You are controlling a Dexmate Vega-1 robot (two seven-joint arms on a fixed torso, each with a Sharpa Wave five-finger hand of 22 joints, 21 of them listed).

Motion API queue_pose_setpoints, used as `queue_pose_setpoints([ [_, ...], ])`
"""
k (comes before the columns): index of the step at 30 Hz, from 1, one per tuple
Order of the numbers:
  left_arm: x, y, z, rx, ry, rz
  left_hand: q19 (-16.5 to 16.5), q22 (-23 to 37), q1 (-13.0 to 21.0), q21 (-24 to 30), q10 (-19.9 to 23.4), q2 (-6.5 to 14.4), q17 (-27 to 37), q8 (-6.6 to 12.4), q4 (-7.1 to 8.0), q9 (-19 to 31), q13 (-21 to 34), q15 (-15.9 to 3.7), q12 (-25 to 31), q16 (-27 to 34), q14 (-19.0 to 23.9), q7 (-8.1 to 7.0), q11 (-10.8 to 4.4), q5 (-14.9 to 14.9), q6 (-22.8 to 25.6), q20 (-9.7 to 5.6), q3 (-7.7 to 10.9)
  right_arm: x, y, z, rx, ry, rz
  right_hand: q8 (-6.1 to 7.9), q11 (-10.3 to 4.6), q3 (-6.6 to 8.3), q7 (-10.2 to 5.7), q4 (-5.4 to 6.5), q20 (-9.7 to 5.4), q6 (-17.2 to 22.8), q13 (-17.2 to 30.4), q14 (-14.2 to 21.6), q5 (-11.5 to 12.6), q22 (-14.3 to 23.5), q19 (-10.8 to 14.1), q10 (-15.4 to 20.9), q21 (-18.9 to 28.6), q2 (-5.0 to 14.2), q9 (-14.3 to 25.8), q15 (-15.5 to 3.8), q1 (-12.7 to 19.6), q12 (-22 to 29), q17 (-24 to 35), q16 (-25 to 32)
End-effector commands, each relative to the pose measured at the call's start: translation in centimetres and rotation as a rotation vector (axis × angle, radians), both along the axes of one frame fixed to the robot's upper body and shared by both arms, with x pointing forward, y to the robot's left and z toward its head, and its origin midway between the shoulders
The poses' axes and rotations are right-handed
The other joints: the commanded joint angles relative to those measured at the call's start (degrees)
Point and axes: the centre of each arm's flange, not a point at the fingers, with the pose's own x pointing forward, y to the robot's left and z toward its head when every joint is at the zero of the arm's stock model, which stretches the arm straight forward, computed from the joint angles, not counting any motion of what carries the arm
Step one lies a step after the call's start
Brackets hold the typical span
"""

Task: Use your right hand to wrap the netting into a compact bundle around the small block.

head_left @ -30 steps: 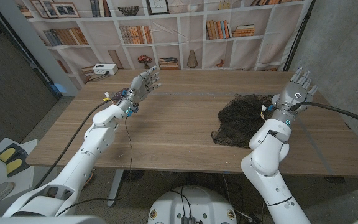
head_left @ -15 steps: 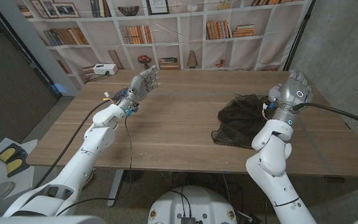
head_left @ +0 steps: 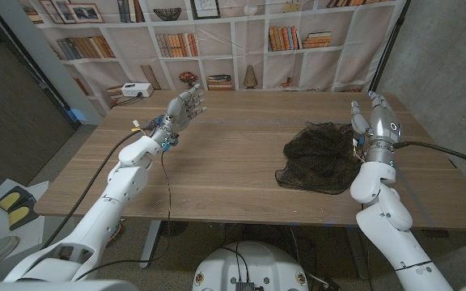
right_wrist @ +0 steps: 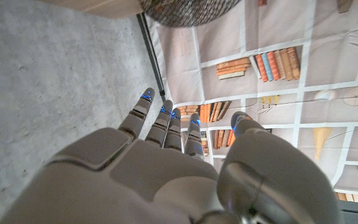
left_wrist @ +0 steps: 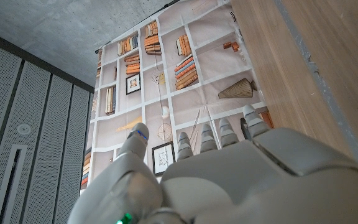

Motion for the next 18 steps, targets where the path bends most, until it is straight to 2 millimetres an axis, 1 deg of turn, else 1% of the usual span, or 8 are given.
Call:
queue_pose_setpoints([
  [1, -0.4, 0.9, -0.3, -0.009, 0.007, 0.018, 0.2, 0.2, -0.7, -0.1, -0.6, -0.1, 0.1, -0.08, -0.02, 0.3, 0.2, 0.04, 0.0, -0.2, -0.3, -0.69, 0.27, 0.1, 0.0, 0.09, 0.47, 1.5, 0.3, 1.3, 0.446, -0.196, 0.841, -0.03, 0.59, -0.63, -0.26, 0.14, -0.06, 0.0, 0.0, 0.0, -0.3, 0.0, -0.1, 0.9, -0.3, -0.21, 0.0, -0.28, -0.7, 0.1, -0.1, -0.2],
  [4, -0.4, 1.3, -0.5, -0.009, 0.012, 0.020, 0.2, 0.2, -0.7, -0.1, -0.6, -0.1, 0.1, -0.08, -0.01, 0.3, 0.2, 0.15, 0.0, -0.2, -0.3, -0.70, 0.26, 0.1, 0.0, 0.09, 0.48, 1.9, 0.4, 1.4, 0.449, -0.203, 0.869, 0.15, 1.12, -1.17, -0.01, 0.01, -1.83, 0.4, -0.1, 0.2, -0.3, 0.0, 0.2, 1.5, -0.2, -0.64, 0.0, -0.19, -1.3, 0.1, -0.5, -0.3],
  [6, -0.4, 1.5, -0.6, -0.009, 0.013, 0.019, 0.1, 0.2, -0.7, -0.1, -0.7, -0.1, 0.1, -0.08, 0.00, 0.3, 0.2, 0.15, 0.0, -0.2, -0.3, -0.68, 0.27, 0.1, 0.0, 0.10, 0.48, 2.0, 0.5, 1.5, 0.451, -0.210, 0.874, 0.30, 1.18, -1.37, 0.10, -0.30, -3.20, 0.8, -0.1, 0.4, -0.2, 0.0, 0.9, 1.8, 0.0, -0.84, -0.1, -0.18, -1.5, 0.0, -0.8, -0.5],
  [10, -0.5, 2.1, -0.8, -0.012, 0.014, 0.017, 0.1, 0.2, -0.7, -0.1, -0.7, -0.1, 0.2, -0.09, 0.03, 0.3, 0.2, 0.17, 0.0, -0.2, -0.3, -0.70, 0.25, 0.1, 0.0, 0.10, 0.49, 2.2, 0.9, 1.8, 0.462, -0.222, 0.888, 0.58, 1.68, -1.29, 0.74, -1.17, -4.88, 1.8, -0.1, 0.5, -0.1, 0.0, 1.9, 2.4, 0.2, -0.71, -0.1, -0.29, -1.0, 0.0, -1.6, -0.8],
  [13, -0.5, 2.6, -0.9, -0.015, 0.015, 0.016, 0.1, 0.2, -0.8, -0.2, -0.7, -0.1, 0.2, -0.09, 0.05, 0.3, 0.2, 0.22, 0.0, -0.2, -0.3, -0.67, 0.18, 0.1, 0.0, 0.10, 0.50, 2.3, 1.2, 2.1, 0.470, -0.225, 0.904, 0.66, 1.79, -1.29, 0.97, -1.40, -4.94, 2.1, -0.1, 0.7, -0.1, 0.0, 1.9, 3.1, 0.2, -0.62, -0.1, -0.25, -1.0, 0.1, -1.8, -0.8],
  [16, -0.5, 3.1, -1.0, -0.017, 0.016, 0.015, 0.1, 0.2, -0.8, -0.2, -0.7, -0.1, 0.2, -0.10, 0.07, 0.3, 0.2, 0.12, 0.0, -0.2, -0.4, -0.70, 0.32, 0.1, 0.0, 0.10, 0.50, 2.3, 1.6, 2.3, 0.489, -0.233, 0.922, 0.69, 2.10, -1.25, 1.06, -1.68, -4.49, 2.3, -0.1, 0.9, 0.0, 0.0, 1.7, 3.7, 0.1, -0.51, -0.1, 0.12, -0.9, 0.3, -2.0, -0.9],
  [18, -0.4, 3.5, -1.1, -0.022, 0.017, 0.013, 0.1, 0.2, -0.8, -0.2, -0.6, -0.1, 0.2, -0.09, 0.07, 0.3, 0.2, 0.10, 0.1, -0.2, -0.3, -0.69, 0.31, 0.1, 0.0, 0.10, 0.50, 2.4, 1.7, 2.4, 0.503, -0.236, 0.935, 0.69, 2.02, -1.20, 1.15, -1.89, -3.79, 2.4, -0.1, 1.0, 0.0, 0.0, 1.6, 3.9, 0.0, -0.28, -0.1, 0.47, -0.8, 0.3, -2.2, -0.9],
])
